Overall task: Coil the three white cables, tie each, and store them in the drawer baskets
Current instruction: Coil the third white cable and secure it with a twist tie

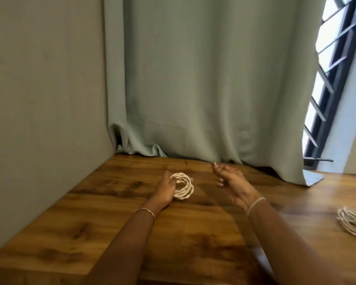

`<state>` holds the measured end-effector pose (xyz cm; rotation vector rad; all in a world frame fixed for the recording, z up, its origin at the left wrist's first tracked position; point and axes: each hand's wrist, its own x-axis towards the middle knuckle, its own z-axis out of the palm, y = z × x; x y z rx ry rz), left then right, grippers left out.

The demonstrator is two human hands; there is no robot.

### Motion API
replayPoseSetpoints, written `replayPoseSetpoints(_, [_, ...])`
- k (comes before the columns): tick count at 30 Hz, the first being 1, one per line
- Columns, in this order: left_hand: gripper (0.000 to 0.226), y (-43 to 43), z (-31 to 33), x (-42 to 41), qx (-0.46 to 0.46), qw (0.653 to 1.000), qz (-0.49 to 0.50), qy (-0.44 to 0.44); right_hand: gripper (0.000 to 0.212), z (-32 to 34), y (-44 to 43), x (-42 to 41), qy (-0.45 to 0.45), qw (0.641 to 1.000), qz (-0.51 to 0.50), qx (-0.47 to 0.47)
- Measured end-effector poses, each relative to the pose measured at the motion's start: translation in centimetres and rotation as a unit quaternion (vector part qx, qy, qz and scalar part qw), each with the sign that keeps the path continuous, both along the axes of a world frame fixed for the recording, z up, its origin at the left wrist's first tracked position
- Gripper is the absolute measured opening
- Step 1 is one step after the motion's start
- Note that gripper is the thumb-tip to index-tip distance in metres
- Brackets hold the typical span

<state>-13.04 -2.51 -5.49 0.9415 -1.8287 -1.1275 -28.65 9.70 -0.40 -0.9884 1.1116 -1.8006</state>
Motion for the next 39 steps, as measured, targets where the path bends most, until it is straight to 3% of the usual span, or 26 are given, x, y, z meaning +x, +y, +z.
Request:
replayPoseSetpoints(7, [0.02,-1.5,-0.2,0.0,0.028,0.999,-0.018,-0.016,0.013,-2.3,-1.9,-0.4,-0.083,0.995,0.061,0.015])
replayPoseSetpoints(11, [0.018,-1.3,-0.1,0.0,0.054,0.998,-0.021,0.02,0.01,-3.3,-2.2,-0.9,-0.107,0.99,0.086,0.021])
replayPoseSetpoints(26, [0.024,-1.5,-0.2,0.3,-0.07,0.997,0.022,-0.023,0.009,-3.0,-1.2,-1.5,-0.047,0.985,0.167,0.011])
replayPoseSetpoints(35, [0.026,-1.1,0.1,0.6,-0.092,0.994,0.034,-0.038,0.005,-3.3,-1.5,-0.2,0.077,0.989,0.089,0.093])
replayPoseSetpoints(39, [0.027,-0.9,0.0,0.4,-0.114,0.992,0.027,-0.049,0.004,-3.6,-2.1,1.0,0.277,0.956,-0.033,0.094])
